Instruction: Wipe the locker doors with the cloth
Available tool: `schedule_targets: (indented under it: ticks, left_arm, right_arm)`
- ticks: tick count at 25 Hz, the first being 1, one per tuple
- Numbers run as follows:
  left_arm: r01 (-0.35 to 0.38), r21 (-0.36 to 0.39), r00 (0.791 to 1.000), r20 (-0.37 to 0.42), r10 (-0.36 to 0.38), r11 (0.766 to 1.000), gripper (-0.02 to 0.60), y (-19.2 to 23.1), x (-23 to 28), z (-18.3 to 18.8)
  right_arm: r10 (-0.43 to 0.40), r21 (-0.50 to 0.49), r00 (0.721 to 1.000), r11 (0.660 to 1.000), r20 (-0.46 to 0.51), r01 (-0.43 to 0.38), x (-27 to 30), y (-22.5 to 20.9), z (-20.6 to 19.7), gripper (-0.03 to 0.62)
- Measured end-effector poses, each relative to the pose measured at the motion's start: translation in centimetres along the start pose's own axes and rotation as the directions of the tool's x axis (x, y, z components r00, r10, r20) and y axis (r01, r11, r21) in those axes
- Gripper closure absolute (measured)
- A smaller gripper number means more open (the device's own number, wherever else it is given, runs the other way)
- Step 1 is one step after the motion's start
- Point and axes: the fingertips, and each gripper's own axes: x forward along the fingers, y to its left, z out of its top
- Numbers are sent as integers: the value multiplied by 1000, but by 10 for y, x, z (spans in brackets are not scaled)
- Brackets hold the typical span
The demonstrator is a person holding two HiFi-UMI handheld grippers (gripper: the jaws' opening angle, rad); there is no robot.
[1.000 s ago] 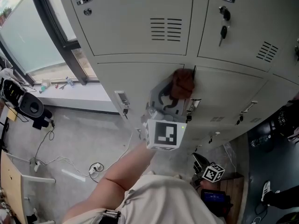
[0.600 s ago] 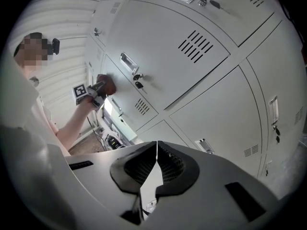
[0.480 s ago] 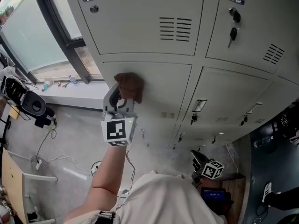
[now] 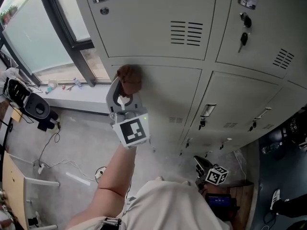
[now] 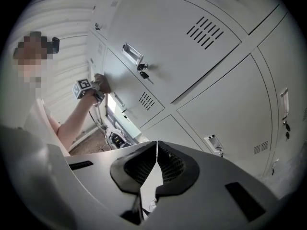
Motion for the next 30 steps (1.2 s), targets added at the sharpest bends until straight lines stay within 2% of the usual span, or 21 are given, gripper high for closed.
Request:
schedule_targets:
  ticks: [3, 9, 12, 16, 21, 23, 25, 27, 30]
  left_arm:
    - [52, 48, 997, 46, -54, 998, 500, -42, 1, 22]
    - [159, 13, 978, 137, -159, 987, 500, -105, 3, 62]
    - [223, 11, 964, 149, -222, 975, 500, -134, 3, 77]
    - [321, 18, 934, 159, -320, 947, 500, -180, -2, 87]
    - [377, 15, 917, 138, -375, 926, 500, -200, -9, 77]
    - [395, 47, 910, 117, -398, 917, 500, -206, -15, 63]
    - [421, 70, 904, 53, -425, 904, 500, -217, -26, 35]
    - [450, 41, 893, -41, -449, 892, 500, -229, -41, -2]
    - [477, -22, 865, -163, -474, 879, 500, -244, -64, -51]
  right_arm:
    - [-10, 0, 1000, 1000, 20, 10, -6, -4, 5, 574]
    - [-69, 27, 996, 997, 59, 67, -37, -23, 9, 574]
    - [-88, 40, 993, 996, 76, 85, -49, -32, 11, 574]
    - [-81, 53, 993, 996, 91, 77, -52, -36, 13, 574]
    - [-40, 58, 995, 998, 91, 35, -46, -36, 16, 574]
    - [-27, 66, 996, 998, 83, 22, -46, -38, 13, 574]
    - [-18, 76, 997, 997, 71, 13, -48, -42, 10, 574]
    - [-8, 85, 998, 996, 61, 2, -50, -45, 8, 574]
    - [19, 96, 999, 995, 43, -23, -53, -45, 3, 574]
